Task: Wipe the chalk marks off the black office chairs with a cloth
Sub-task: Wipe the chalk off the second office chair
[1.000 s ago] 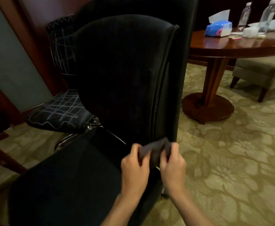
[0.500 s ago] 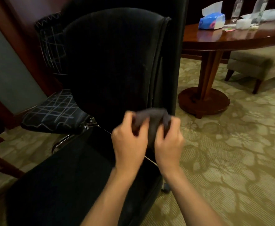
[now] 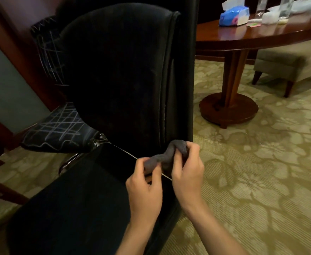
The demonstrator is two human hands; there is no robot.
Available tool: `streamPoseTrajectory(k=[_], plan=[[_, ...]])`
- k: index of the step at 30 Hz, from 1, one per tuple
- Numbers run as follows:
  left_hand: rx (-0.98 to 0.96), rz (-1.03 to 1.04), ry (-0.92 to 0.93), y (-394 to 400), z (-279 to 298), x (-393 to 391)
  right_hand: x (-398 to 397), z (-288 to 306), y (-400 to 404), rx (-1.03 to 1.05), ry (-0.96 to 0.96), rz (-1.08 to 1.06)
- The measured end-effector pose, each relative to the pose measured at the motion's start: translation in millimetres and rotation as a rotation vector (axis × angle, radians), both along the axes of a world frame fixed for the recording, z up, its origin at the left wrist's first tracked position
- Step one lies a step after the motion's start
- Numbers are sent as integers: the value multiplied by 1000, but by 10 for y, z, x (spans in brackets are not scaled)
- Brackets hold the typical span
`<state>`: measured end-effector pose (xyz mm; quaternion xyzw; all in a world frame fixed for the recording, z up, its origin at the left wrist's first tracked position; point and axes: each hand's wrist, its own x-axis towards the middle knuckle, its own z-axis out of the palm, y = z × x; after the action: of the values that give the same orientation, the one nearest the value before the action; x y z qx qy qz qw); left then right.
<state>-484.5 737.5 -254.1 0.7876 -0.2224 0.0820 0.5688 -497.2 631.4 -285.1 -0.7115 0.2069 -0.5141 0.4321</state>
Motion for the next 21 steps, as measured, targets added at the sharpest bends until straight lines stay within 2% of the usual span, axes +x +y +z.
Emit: streamPoseTrajectory(k=[1, 4, 5, 7, 10, 12, 14, 17, 21], plan=[[37, -10, 15, 1, -2, 13, 18, -29, 6, 4, -3, -7], [389, -30, 55, 59, -84, 79, -35, -238, -10, 51, 76, 9], [453, -24, 59, 89, -70, 85, -63, -239, -25, 85, 94, 24], [355, -12, 10, 103, 121, 111, -55, 20, -79, 93, 58, 32], [100, 17, -189, -22, 657, 219, 89, 792, -212, -29, -49, -36], [18, 8, -218, -153, 1012, 310, 174, 1257, -256, -96, -91, -82], [-8, -5, -207, -230, 1211, 404, 221, 1480, -245, -151, -96, -97], [-20, -15, -179, -249, 1101, 485, 219, 1398, -249, -209, -97, -76], [13, 54, -65, -102, 306, 306, 72, 667, -184, -202, -35, 69]])
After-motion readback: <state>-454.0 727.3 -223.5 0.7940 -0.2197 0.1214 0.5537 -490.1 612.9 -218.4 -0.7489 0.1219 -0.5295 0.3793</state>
